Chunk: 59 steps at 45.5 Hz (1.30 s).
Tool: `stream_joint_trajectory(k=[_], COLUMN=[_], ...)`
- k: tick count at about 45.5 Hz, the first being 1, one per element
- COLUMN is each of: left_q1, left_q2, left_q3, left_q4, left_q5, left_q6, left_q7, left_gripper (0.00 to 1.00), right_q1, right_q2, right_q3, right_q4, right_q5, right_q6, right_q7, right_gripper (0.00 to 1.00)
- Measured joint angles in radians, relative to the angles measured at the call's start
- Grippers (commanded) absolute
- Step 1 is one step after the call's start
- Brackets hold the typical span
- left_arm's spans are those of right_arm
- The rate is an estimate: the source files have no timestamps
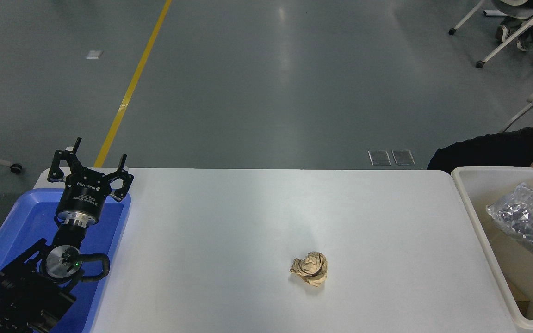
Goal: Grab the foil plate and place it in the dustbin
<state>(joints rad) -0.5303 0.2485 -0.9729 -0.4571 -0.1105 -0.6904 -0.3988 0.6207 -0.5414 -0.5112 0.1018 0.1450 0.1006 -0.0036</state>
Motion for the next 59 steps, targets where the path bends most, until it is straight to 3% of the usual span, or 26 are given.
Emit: stream_joint_trajectory(k=[6,15,25,30,41,50,59], left_q1=[-0.001,-0.002,-0.002,-0.002,0.0,0.001,0.001], left_q2=[0.0,0.0,0.0,0.0,0.0,0.0,0.0], left_q3=[0.001,0.003,0.005,0.006,0.004,0.004,0.004], left_q4=[0.0,-0.001,0.0,0.0,0.0,0.0,0.0], left_q5=[0.0,0.002,0.002,0.001,0.0,0.0,0.0], left_q6=[0.0,0.0,-0.002,-0.002,-0.001,0.0,0.0], left_q7=[0.0,0.001,0.002,0.002,0.001,0.0,0.0], left_gripper=[1.0,1.0,1.0,1.0,1.0,1.0,1.0], right_q1=[0.076,0.378,0.831,1.041,1.412,1.58,1.665], right_q2=[-0.037,-0.172,-0.221,-0.176,0.053,0.239,0.333], right_q3=[-0.032,-0.134,-0.316,-0.424,-0.554,-0.566,-0.548], right_q4=[0.084,0.399,0.744,0.897,1.163,1.264,1.312], right_q5=[-0.043,-0.23,-0.367,-0.38,-0.269,-0.177,-0.109], right_q6=[0.004,0.022,0.178,0.254,0.395,0.467,0.51], right_q7=[0.003,0.001,-0.002,-0.001,0.0,0.0,0.001], right_gripper=[1.0,1.0,1.0,1.0,1.0,1.0,1.0])
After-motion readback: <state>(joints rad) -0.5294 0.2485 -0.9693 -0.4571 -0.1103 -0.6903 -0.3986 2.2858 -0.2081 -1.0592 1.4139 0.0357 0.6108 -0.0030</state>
